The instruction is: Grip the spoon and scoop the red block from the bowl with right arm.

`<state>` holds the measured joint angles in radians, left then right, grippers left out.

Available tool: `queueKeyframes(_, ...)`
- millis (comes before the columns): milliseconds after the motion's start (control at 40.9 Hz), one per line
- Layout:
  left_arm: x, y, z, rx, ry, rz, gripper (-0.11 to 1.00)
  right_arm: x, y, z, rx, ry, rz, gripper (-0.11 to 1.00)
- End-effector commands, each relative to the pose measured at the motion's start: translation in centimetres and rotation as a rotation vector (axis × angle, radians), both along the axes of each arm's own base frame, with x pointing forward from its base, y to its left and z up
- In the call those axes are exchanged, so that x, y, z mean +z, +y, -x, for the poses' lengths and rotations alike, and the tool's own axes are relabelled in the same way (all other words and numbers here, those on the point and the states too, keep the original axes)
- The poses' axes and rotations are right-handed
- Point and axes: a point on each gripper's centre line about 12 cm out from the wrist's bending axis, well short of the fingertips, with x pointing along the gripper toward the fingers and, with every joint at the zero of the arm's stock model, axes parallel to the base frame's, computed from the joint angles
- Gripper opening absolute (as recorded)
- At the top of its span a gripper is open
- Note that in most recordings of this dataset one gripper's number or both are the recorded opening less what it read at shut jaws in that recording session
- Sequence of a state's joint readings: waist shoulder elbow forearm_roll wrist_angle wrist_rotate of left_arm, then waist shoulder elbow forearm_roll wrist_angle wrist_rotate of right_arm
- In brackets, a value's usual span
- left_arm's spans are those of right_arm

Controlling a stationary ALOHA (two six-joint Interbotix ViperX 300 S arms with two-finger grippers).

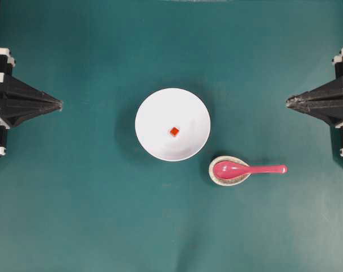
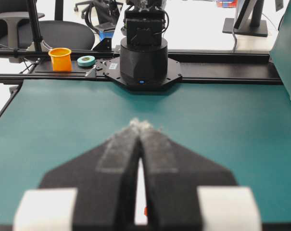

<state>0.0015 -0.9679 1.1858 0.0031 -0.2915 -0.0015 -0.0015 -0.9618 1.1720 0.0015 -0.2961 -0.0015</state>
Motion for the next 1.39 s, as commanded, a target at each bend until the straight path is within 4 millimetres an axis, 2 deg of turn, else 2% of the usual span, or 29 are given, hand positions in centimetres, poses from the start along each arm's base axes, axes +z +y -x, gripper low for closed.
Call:
queueKeyframes(0, 0.3, -0.1, -0.4, -0.007, 0.034, 0.018, 0.00, 0.8, 0.0, -0.3, -0.001, -0.015, -0.011, 0.00)
queueKeyframes(220, 0.0, -0.1, -0.5, -0.006, 0.087, 0.018, 0.00, 0.3, -0.1, -0.9, -0.005, 0.001, -0.021, 0.00)
queueKeyframes(856, -0.5, -0.1, -0.5, -0.005, 0.212, 0.019, 0.00, 1.7, -0.1, -1.0, -0.005, -0.037, -0.019, 0.00)
queueKeyframes(1223, -0.6, -0.1, -0.5, -0.004, 0.218, 0.023, 0.00, 1.9, -0.1, -1.1, -0.006, -0.031, -0.038, 0.01)
queueKeyframes(1296, -0.6, -0.1, -0.5, -0.004, 0.219, 0.023, 0.00, 1.9, -0.1, -1.1, -0.005, -0.020, -0.051, 0.01)
queueKeyframes(1370, -0.6, -0.1, -0.6, -0.004, 0.219, 0.023, 0.00, 1.9, -0.1, -1.2, -0.002, -0.005, -0.059, 0.06)
